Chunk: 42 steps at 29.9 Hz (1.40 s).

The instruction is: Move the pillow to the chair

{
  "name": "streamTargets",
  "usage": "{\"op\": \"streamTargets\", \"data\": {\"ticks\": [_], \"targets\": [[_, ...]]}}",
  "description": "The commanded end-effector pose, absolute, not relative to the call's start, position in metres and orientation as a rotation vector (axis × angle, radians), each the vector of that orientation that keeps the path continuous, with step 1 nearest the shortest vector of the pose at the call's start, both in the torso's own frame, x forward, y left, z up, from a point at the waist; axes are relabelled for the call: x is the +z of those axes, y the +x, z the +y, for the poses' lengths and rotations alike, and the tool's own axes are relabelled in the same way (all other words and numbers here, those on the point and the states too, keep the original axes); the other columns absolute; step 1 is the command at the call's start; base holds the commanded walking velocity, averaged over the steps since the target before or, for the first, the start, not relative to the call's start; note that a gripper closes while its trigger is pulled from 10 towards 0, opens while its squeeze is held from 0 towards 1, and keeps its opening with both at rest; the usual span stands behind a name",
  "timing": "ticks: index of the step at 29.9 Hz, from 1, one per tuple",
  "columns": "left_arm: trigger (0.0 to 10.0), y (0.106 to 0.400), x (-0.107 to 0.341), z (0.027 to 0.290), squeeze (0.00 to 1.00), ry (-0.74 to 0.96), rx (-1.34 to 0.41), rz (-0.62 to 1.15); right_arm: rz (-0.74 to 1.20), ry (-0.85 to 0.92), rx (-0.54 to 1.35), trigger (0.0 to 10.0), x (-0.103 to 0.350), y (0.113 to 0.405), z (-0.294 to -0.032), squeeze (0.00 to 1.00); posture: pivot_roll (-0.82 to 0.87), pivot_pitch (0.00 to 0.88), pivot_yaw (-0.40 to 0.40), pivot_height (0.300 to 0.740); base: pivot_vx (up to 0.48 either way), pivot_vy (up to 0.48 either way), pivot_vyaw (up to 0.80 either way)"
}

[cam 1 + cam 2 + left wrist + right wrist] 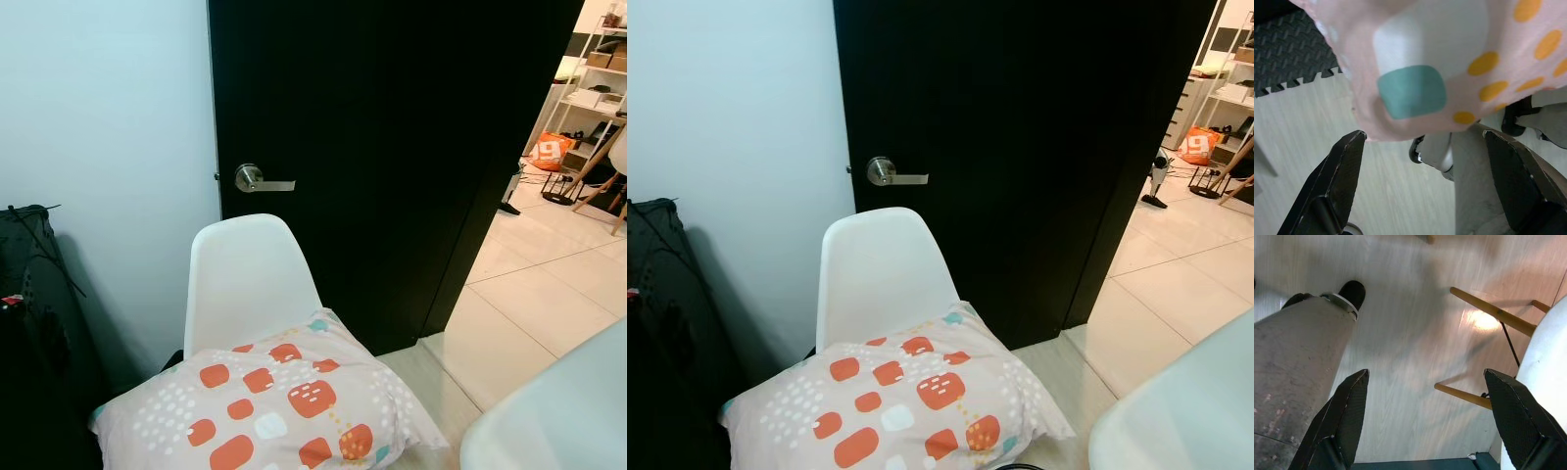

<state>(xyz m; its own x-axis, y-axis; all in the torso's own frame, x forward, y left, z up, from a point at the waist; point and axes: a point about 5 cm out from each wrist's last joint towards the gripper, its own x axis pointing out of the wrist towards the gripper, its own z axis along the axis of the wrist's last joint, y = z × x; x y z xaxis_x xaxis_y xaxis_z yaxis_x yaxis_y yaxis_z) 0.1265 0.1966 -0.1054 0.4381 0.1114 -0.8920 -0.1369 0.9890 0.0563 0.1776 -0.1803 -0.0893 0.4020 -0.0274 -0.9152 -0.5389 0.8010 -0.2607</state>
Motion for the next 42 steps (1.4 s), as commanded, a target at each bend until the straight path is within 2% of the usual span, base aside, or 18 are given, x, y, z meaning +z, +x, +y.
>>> {"op": "streamTargets", "data": {"ticks": [1, 19, 31, 42], "targets": [[10.0, 0.124, -0.107, 0.193, 0.00, -0.024, 0.140, 1.120, 1.124, -0.589, 0.352, 10.0, -0.090, 0.176, -0.180, 0.00, 0.09, 0.000, -0.106, 0.740, 0.000, 0.000, 0.00], [10.0, 0.122, -0.108, 0.187, 0.00, -0.040, 0.128, 1.125, 1.125, -0.586, 0.382, 10.0, -0.090, 0.175, -0.182, 0.00, 0.07, 0.001, -0.117, 0.740, 0.000, 0.000, 0.00], [10.0, 0.121, -0.108, 0.193, 0.00, -0.030, 0.135, 1.122, 1.148, -0.631, 0.424, 10.0, -0.093, 0.168, -0.184, 0.00, 0.10, 0.000, -0.125, 0.740, 0.000, 0.000, 0.00], [10.0, 0.119, -0.108, 0.194, 0.00, -0.037, 0.142, 1.122, 1.163, -0.656, 0.442, 10.0, -0.092, 0.169, -0.186, 0.00, 0.11, 0.000, -0.134, 0.740, 0.000, 0.000, -0.74]]}}
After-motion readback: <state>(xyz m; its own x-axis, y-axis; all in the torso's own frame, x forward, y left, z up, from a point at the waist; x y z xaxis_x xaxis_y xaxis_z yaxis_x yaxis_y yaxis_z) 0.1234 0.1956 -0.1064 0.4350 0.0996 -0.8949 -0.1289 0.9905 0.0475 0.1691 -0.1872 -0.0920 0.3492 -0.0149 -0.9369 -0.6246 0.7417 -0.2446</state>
